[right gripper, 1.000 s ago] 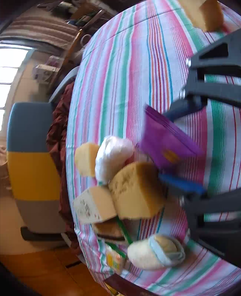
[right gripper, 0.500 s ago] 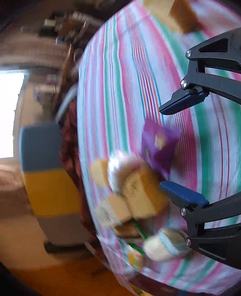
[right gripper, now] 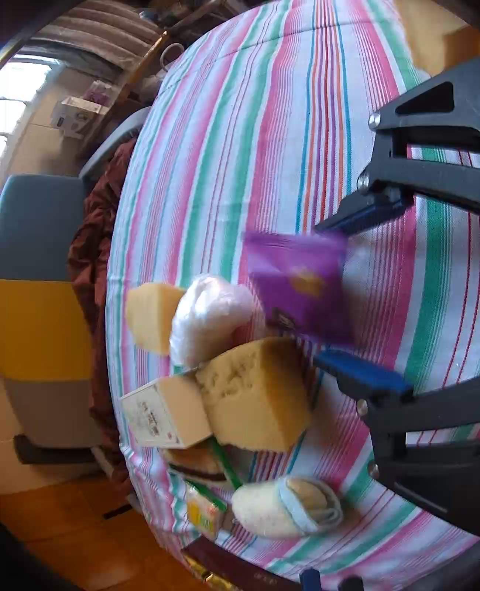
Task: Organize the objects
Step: 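Grasp the second purple snack packet with the right gripper and lift it, then grasp the cream knit sock with the left gripper while the right gripper holds the purple packet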
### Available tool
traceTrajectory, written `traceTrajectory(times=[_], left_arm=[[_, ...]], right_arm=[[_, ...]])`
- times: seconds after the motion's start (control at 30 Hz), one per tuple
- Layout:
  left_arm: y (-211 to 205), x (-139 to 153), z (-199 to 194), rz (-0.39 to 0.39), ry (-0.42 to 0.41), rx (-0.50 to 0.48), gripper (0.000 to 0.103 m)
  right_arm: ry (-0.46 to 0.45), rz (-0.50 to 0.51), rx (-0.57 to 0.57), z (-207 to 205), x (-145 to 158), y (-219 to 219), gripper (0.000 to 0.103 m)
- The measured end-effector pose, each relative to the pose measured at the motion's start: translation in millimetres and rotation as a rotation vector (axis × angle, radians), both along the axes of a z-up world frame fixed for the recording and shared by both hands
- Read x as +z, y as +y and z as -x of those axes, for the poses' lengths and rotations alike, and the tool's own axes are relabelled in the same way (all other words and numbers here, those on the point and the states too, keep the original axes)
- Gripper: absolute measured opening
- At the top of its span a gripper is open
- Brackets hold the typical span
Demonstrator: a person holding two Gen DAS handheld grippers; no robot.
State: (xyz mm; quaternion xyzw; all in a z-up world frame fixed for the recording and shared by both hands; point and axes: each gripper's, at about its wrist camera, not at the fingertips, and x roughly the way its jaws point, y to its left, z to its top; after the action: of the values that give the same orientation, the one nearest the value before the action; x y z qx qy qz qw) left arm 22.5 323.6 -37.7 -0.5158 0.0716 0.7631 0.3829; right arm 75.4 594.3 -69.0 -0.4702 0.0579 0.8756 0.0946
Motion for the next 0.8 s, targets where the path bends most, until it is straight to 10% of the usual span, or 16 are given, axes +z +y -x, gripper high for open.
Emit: traceTrajectory(times=[0.17,0.23,0.33,0.67,0.8], left_arm=[[19,-2,8,0.004,-0.017,0.033,0.062],[28,-2,13,0.001,-0.031,0.06,0.064],[42,-2,21,-0.023,-0.072,0.108,0.067],[77,-24,56,0.018,-0.194,0.297,0.075],[90,-24,57,0.053,-0.118,0.262,0.075]], right_arm=[[-0.006,0.061,-0.052,3,2,-1,0.054],[0.012,0.101,-0.116,-1,2,6,0.082],[0.074,0.231,-0.196,-4,5,21,0.083],[0.163,0.475,-0.348,-12,-1,55,0.043],[0.155,0.473,-0.335,-9,-2,49,0.036]])
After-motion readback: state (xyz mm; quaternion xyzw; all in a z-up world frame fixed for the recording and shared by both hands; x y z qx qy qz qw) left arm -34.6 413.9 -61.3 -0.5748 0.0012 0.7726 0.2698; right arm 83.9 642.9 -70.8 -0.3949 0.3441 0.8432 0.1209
